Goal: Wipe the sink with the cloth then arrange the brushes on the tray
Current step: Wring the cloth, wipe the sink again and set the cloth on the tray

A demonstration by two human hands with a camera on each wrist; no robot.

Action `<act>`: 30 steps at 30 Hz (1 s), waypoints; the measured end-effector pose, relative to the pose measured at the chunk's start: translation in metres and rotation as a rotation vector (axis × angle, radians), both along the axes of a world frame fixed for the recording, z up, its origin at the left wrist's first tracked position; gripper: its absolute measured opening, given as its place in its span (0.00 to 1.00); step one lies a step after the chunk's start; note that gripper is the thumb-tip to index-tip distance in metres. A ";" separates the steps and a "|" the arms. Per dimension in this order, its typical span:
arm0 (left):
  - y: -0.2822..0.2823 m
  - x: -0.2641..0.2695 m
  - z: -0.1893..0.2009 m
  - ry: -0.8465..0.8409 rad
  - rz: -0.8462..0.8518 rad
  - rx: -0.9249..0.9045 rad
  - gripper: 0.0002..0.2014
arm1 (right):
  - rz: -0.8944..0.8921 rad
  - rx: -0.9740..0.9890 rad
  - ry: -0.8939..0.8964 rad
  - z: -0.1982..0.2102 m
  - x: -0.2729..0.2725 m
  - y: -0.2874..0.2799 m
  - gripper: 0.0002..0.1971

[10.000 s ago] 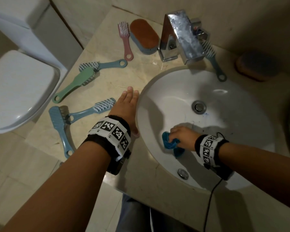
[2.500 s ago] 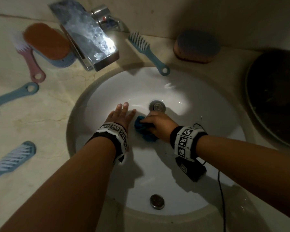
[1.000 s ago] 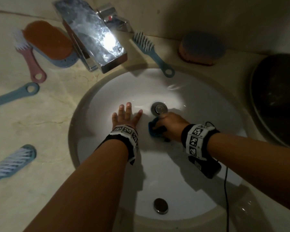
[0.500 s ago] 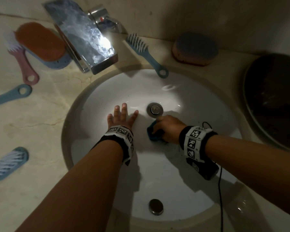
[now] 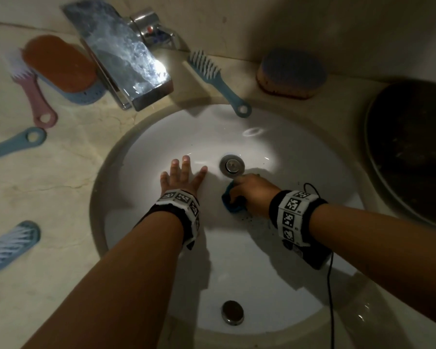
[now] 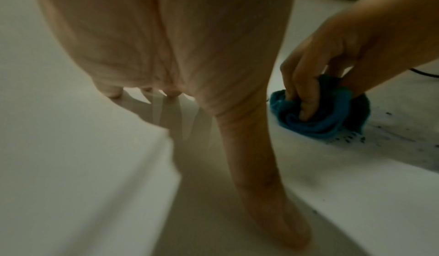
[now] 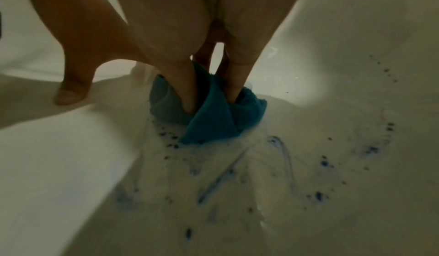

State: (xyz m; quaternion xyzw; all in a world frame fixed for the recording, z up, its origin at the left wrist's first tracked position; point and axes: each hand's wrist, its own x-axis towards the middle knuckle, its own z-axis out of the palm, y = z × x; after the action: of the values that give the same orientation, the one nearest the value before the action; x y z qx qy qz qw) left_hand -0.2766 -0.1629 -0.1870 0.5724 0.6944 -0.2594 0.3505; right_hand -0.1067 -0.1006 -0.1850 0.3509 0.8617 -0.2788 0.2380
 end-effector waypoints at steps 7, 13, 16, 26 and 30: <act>-0.001 -0.001 -0.002 0.006 -0.003 -0.002 0.67 | -0.057 -0.050 0.198 0.009 -0.004 0.016 0.18; -0.001 -0.001 -0.001 0.004 -0.013 0.001 0.69 | 0.125 -0.273 0.072 0.009 -0.026 -0.019 0.14; -0.002 -0.001 -0.001 0.007 -0.021 0.000 0.69 | 0.207 -0.238 -0.002 0.007 -0.011 -0.018 0.14; -0.001 -0.001 -0.001 0.009 -0.014 0.006 0.66 | -0.081 -0.064 0.115 0.004 0.006 0.014 0.15; -0.001 -0.001 -0.004 0.008 -0.007 0.011 0.66 | -0.069 0.015 0.126 -0.004 -0.012 0.009 0.18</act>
State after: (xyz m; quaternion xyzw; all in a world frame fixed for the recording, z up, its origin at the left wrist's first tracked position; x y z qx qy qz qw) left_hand -0.2774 -0.1634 -0.1906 0.5758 0.6951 -0.2590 0.3438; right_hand -0.1184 -0.0917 -0.1890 0.3637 0.8646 -0.3018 0.1708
